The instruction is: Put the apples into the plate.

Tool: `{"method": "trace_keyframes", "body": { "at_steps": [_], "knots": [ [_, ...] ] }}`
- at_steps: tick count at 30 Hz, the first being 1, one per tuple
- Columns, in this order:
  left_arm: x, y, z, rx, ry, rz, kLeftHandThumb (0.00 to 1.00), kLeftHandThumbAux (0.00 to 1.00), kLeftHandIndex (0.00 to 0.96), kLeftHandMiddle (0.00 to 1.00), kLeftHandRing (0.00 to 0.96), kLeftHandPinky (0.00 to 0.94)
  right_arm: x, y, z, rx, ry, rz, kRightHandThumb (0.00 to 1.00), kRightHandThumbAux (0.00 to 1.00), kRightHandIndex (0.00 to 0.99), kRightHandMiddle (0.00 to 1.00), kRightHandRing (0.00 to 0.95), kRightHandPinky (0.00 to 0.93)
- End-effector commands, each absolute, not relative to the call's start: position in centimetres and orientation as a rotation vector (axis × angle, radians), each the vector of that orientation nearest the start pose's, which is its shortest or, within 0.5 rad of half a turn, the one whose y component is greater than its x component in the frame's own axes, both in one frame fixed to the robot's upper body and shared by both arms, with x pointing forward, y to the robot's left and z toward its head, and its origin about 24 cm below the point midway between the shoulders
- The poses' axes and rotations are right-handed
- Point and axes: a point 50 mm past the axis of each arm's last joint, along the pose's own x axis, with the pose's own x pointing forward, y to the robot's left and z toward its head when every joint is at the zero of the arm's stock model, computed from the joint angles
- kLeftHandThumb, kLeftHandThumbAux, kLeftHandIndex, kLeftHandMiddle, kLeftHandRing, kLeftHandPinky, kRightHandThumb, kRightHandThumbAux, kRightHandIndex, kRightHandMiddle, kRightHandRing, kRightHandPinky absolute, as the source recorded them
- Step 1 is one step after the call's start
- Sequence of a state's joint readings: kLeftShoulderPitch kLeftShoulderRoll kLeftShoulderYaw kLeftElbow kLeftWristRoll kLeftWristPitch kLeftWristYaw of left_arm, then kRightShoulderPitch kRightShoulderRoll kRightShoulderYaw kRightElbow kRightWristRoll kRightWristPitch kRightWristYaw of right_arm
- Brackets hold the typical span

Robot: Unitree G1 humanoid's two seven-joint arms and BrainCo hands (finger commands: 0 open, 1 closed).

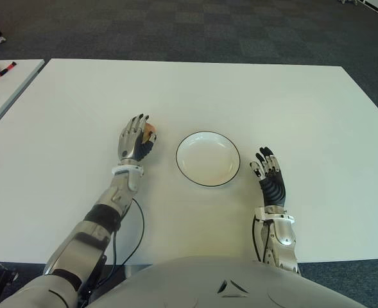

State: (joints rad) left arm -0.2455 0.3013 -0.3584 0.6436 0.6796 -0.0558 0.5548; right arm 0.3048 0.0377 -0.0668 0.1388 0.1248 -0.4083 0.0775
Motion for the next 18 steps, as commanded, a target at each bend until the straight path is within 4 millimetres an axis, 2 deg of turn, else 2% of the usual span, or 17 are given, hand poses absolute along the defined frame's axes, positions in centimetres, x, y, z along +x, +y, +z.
{"method": "trace_keyframes", "body": {
  "at_steps": [1, 18],
  "knots": [
    [27.40, 16.78, -3.31, 1.246, 0.085, -0.077, 0.678, 0.274, 0.000, 0.000, 0.032, 0.225, 17.71, -17.61, -1.45, 0.135, 0.018, -0.131, 0.395, 0.633, 0.056, 0.023, 0.063, 0.198],
    [28.16, 16.22, -3.57, 1.349, 0.147, -0.217, 0.680, 0.236, 0.000, 0.000, 0.041, 0.249, 17.49, -17.58, -1.20, 0.122, 0.019, -0.138, 0.386, 0.626, 0.048, 0.023, 0.072, 0.210]
  ]
}}
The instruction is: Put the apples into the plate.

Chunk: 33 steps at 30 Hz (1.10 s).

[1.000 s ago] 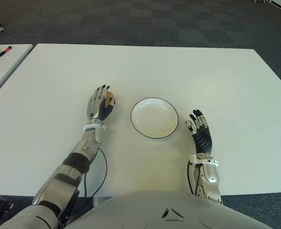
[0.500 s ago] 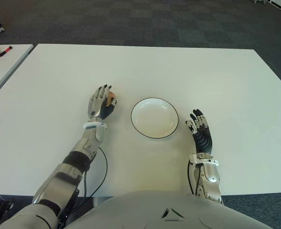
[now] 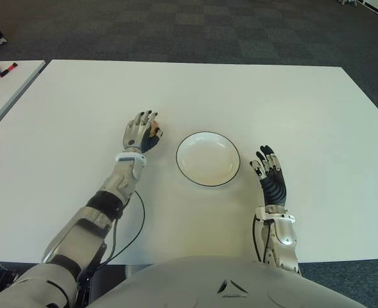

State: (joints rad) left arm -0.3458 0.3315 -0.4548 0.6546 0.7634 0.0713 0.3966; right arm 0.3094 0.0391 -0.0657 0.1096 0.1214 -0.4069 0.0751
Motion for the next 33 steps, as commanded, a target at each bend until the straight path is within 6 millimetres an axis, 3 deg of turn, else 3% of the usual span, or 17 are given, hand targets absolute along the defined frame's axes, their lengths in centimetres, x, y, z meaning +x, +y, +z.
{"method": "trace_keyframes", "body": {
  "at_steps": [1, 19, 33],
  "knots": [
    [28.2, 16.2, -3.6, 1.350, 0.149, -0.221, 0.679, 0.234, 0.000, 0.000, 0.043, 0.255, 17.5, -17.6, -1.2, 0.122, 0.020, -0.138, 0.384, 0.626, 0.047, 0.024, 0.073, 0.210],
    [28.8, 16.1, -3.8, 1.372, 0.192, -0.289, 0.671, 0.222, 0.000, 0.000, 0.055, 0.257, 17.6, -17.4, -1.1, 0.132, 0.014, -0.134, 0.410, 0.634, 0.049, 0.036, 0.079, 0.210],
    [29.4, 15.9, -3.8, 1.385, 0.212, -0.349, 0.634, 0.213, 0.000, 0.000, 0.052, 0.254, 17.6, -17.4, -1.1, 0.115, 0.011, -0.135, 0.376, 0.627, 0.043, 0.028, 0.077, 0.209]
  ]
}}
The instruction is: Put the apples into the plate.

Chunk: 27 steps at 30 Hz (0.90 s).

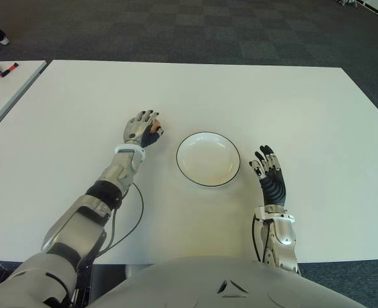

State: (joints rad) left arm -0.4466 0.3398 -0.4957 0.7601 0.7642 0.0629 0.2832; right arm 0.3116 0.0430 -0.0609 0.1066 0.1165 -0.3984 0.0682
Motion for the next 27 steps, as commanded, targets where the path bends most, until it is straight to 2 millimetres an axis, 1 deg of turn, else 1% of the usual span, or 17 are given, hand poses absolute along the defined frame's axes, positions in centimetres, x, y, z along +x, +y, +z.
{"method": "trace_keyframes", "body": {
  "at_steps": [1, 8, 20, 27],
  "knots": [
    [29.39, 15.86, -3.75, 1.381, 0.213, -0.351, 0.634, 0.213, 0.000, 0.000, 0.052, 0.254, 17.58, -17.47, -1.07, 0.114, 0.012, -0.135, 0.375, 0.627, 0.043, 0.028, 0.077, 0.209],
    [29.46, 15.78, -3.67, 1.354, 0.215, -0.359, 0.651, 0.215, 0.000, 0.000, 0.056, 0.264, 17.56, -17.62, -1.09, 0.123, 0.014, -0.139, 0.384, 0.624, 0.044, 0.025, 0.074, 0.209],
    [29.62, 15.76, -3.56, 1.298, 0.220, -0.364, 0.669, 0.219, 0.000, 0.000, 0.039, 0.236, 17.57, -17.73, -1.00, 0.155, -0.006, -0.156, 0.407, 0.625, 0.057, 0.037, 0.079, 0.216],
    [29.70, 15.73, -3.55, 1.286, 0.232, -0.384, 0.653, 0.210, 0.000, 0.000, 0.005, 0.188, 17.61, -17.73, -0.96, 0.173, -0.020, -0.161, 0.420, 0.627, 0.065, 0.045, 0.087, 0.224]
  ]
}}
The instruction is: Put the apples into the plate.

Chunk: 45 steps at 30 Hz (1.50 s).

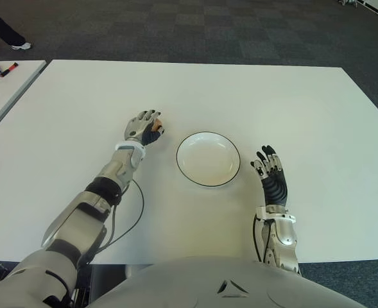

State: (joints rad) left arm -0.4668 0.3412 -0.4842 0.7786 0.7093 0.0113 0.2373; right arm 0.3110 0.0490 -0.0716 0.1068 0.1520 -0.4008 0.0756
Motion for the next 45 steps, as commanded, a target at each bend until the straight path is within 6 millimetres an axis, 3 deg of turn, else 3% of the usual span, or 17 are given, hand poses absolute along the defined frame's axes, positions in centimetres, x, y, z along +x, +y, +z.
{"method": "trace_keyframes", "body": {
  "at_steps": [1, 28, 38, 45],
  "knots": [
    [29.72, 15.73, -3.55, 1.286, 0.236, -0.388, 0.652, 0.209, 0.000, 0.000, 0.003, 0.187, 17.62, -17.73, -0.95, 0.176, -0.021, -0.162, 0.421, 0.627, 0.066, 0.045, 0.088, 0.225],
    [29.94, 15.40, -3.24, 1.315, 0.281, -0.504, 0.607, 0.207, 0.000, 0.000, 0.030, 0.222, 17.71, -17.88, -0.77, 0.191, -0.057, -0.160, 0.383, 0.635, 0.062, 0.053, 0.094, 0.220],
    [29.94, 15.33, -2.98, 1.313, 0.290, -0.543, 0.665, 0.234, 0.000, 0.000, 0.118, 0.311, 17.69, -17.92, -0.64, 0.200, -0.057, -0.166, 0.386, 0.628, 0.064, 0.047, 0.088, 0.221],
    [29.97, 15.33, -2.97, 1.304, 0.299, -0.550, 0.722, 0.247, 0.000, 0.000, 0.150, 0.323, 17.70, -18.00, -0.60, 0.199, -0.054, -0.170, 0.378, 0.622, 0.064, 0.045, 0.089, 0.226]
  ]
}}
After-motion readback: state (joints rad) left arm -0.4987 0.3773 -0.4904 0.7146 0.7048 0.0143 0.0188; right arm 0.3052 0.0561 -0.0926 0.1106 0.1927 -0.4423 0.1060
